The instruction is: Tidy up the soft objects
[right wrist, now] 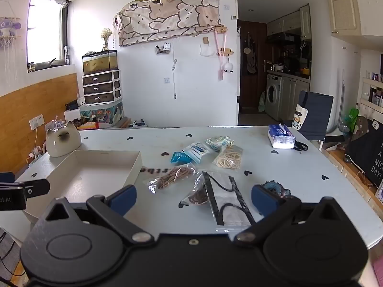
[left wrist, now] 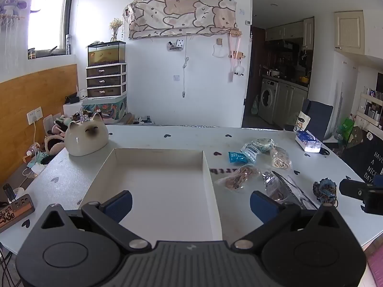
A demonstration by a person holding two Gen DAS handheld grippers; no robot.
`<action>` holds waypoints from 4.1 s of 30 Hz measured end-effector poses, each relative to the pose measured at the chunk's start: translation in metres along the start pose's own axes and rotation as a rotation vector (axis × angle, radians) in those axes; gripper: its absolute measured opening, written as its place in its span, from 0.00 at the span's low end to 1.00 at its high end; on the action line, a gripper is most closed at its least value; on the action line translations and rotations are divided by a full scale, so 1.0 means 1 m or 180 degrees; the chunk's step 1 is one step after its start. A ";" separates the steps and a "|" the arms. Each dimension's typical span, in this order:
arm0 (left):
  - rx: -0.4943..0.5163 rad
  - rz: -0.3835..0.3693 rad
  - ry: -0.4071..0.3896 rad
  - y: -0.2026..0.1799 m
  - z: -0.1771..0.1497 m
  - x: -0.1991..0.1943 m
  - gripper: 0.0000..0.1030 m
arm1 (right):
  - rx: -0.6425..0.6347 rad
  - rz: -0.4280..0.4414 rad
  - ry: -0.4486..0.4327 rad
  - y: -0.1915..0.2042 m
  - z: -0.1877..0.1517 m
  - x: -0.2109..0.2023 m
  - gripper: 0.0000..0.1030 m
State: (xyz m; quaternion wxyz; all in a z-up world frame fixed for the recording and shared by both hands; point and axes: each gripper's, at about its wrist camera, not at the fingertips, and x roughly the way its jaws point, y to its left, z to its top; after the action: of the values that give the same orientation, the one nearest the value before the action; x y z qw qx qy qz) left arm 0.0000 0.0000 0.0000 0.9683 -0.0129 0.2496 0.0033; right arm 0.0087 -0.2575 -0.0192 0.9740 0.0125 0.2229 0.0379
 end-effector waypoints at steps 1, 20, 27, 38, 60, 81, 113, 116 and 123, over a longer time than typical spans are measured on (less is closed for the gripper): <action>-0.0002 -0.0001 0.0001 0.000 0.000 0.000 1.00 | -0.0004 -0.0002 0.0002 0.000 0.000 0.000 1.00; -0.0003 -0.0007 0.0000 0.000 -0.001 0.000 1.00 | -0.0001 -0.0005 0.0021 0.000 0.000 0.002 1.00; -0.0007 0.0001 0.0002 0.001 -0.002 0.000 1.00 | 0.0003 -0.0005 0.0023 0.000 0.000 0.002 1.00; -0.0006 -0.0001 0.0005 0.001 -0.002 0.000 1.00 | 0.0009 -0.0002 0.0034 -0.001 0.001 0.002 1.00; -0.0008 -0.0003 0.0005 0.001 -0.002 0.000 1.00 | 0.0017 -0.0002 0.0039 -0.001 0.000 0.001 1.00; -0.0011 -0.0004 0.0003 0.001 -0.002 0.000 1.00 | 0.0021 0.0002 0.0044 -0.002 0.000 0.001 1.00; 0.0227 -0.0431 -0.0257 0.039 0.049 0.039 1.00 | 0.0206 -0.0325 -0.0194 0.030 0.018 0.017 1.00; 0.0304 -0.0575 -0.0320 0.045 0.063 0.051 1.00 | 0.0314 -0.0459 -0.0253 0.038 0.026 0.022 1.00; 0.0493 -0.0926 -0.0363 0.037 0.093 0.082 1.00 | 0.0430 -0.0618 -0.0317 0.048 0.042 0.036 1.00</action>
State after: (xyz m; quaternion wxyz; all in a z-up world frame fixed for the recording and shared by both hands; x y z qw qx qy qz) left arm 0.1158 0.0396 0.0409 0.9692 0.0260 0.1892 -0.1554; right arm 0.0559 -0.2067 0.0048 0.9799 0.0582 0.1764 -0.0724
